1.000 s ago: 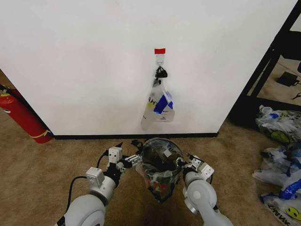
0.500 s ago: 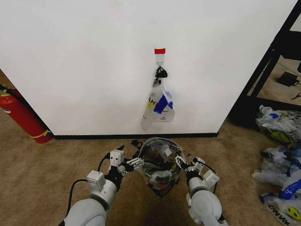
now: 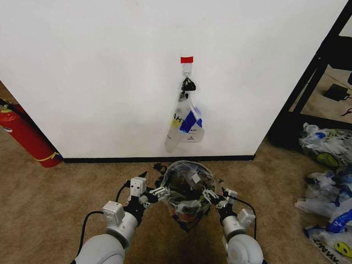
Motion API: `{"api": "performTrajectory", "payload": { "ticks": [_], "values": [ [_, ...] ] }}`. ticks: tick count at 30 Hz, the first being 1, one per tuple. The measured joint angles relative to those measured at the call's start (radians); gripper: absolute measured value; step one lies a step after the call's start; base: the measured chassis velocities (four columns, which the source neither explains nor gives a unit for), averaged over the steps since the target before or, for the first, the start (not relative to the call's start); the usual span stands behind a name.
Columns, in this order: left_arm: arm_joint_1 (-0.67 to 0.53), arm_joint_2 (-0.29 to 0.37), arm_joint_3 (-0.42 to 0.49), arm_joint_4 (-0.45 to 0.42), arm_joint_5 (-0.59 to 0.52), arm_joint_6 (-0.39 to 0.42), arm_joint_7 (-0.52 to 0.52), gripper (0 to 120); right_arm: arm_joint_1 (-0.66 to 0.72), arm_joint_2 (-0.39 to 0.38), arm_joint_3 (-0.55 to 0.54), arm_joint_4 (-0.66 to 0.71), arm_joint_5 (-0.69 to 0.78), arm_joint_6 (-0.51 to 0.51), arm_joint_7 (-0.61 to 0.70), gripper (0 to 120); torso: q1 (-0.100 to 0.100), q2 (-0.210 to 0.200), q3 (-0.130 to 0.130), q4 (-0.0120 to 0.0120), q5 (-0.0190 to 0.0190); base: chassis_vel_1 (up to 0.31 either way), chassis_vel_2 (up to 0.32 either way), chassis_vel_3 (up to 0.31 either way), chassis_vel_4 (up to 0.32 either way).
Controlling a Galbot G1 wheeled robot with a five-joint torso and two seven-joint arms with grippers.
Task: Pick up the garbage bag from the wall and place it over the trash bin.
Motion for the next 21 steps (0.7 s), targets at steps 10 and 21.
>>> {"api": "performTrajectory", "payload": {
  "ticks": [10,21],
  "values": [
    [0.018,-0.050,-0.052,0.095,0.099,-0.149,0.029,100,-0.083,0.006,0.079,0.153,-0.252,0.126,-0.031,100,0.000,0.000,0.000,0.0002,-0.0004,0.000,0.000,0.000,0.000],
    [0.180,-0.183,-0.257,0.221,0.232,-0.561,0.180,100,-0.397,0.055,0.328,0.447,-0.418,0.214,0.099,100,0.000,0.000,0.000,-0.0002,0.0000,0.000,0.000,0.000,0.000]
  ]
}}
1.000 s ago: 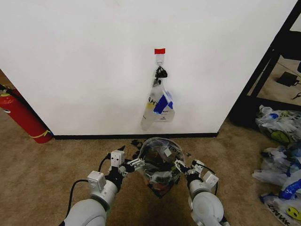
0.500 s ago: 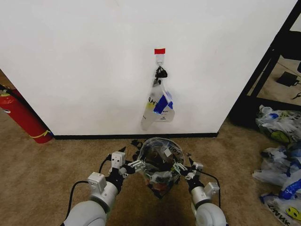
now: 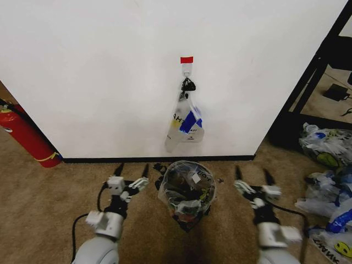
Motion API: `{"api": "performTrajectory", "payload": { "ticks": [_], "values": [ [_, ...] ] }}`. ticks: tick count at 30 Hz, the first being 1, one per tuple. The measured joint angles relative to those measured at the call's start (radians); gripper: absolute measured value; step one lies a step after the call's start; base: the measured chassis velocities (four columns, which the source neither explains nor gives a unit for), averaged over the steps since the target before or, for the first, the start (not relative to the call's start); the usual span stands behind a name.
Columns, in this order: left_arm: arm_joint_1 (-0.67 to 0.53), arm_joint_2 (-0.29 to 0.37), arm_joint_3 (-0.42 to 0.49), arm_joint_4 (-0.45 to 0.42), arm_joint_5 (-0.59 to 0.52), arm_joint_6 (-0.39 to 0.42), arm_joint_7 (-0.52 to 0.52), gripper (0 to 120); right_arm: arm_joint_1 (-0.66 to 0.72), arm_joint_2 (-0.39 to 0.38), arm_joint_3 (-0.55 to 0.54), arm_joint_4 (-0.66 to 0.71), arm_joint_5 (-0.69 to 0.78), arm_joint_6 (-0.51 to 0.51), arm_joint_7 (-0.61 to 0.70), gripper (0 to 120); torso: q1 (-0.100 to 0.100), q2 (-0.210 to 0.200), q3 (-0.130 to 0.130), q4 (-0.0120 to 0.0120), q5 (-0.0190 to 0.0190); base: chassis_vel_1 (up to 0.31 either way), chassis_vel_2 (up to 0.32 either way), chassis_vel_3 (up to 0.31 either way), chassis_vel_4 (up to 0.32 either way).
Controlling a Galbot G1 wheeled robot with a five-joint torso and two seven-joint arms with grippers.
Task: Pick up the garbage bag from the wall and place it over the trash bin.
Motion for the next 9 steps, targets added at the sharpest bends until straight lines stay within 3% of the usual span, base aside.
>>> {"api": "performTrajectory", "payload": {
  "ticks": [3,9],
  "values": [
    [0.073,-0.026,-0.061,-0.023,0.025,-0.054,0.012,100,-0.085,0.028,0.031,0.056,-0.006,0.074,-0.040,100,0.000,0.000,0.000,0.0004,-0.0001,0.000,0.000,0.000,0.000],
    [0.144,-0.053,-0.108,-0.059,0.106,-0.081,-0.015,100,-0.142,0.062,0.021,0.058,-0.036,0.156,-0.068,100,0.000,0.000,0.000,0.0004,0.0000,0.000,0.000,0.000,0.000]
  ]
}}
